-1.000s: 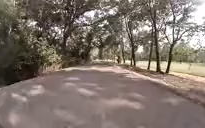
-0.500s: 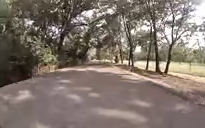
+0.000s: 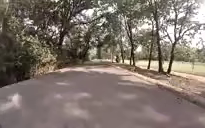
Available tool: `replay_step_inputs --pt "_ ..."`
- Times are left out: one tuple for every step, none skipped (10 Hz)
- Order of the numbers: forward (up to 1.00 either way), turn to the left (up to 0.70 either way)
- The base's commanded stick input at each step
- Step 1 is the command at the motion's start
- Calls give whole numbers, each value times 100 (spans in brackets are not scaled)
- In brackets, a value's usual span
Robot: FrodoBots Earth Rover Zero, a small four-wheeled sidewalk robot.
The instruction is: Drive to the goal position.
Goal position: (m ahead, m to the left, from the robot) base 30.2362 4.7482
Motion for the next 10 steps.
replay_step_inputs --pt "70 0" --pt "70 0" --pt "70 0" --pt "70 0" --pt "70 0" --pt "70 0" --pt "70 35" --pt "70 28" --pt "70 0" --pt "70 0"
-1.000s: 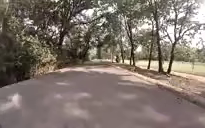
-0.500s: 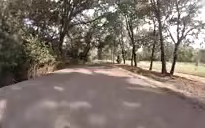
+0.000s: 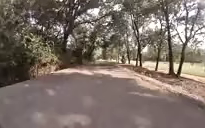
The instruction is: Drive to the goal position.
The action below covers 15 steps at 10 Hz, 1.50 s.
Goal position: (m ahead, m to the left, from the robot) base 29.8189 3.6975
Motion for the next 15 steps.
replay_step_inputs --pt "70 0" --pt "70 0" --pt "70 0" --pt "70 0" --pt "70 0" --pt "70 0" --pt "70 0" --pt "70 0" --pt "70 0" --pt "70 0" --pt "70 0" --pt "70 0" --pt "70 0" --pt "70 0" --pt "70 0"
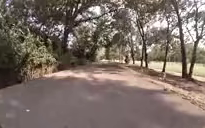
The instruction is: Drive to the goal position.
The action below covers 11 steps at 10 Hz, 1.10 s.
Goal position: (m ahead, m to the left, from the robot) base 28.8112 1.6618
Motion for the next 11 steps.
replay_step_inputs --pt "70 0" --pt "70 0" --pt "70 0" --pt "70 0" --pt "70 0" --pt "70 0" --pt "70 0" --pt "70 25" --pt "70 35" --pt "70 33" --pt "70 31"
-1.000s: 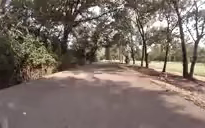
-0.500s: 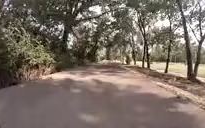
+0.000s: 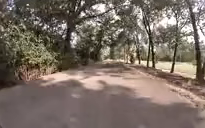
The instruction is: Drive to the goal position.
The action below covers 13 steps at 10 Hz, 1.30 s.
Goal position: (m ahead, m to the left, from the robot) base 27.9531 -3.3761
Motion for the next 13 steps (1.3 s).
replay_step_inputs --pt "70 0" --pt "70 0" --pt "70 0" --pt "70 0" --pt "70 0" --pt "70 0" --pt "70 0" --pt "70 0" --pt "70 0" --pt "70 0" --pt "70 0" --pt "70 0" --pt "70 0"
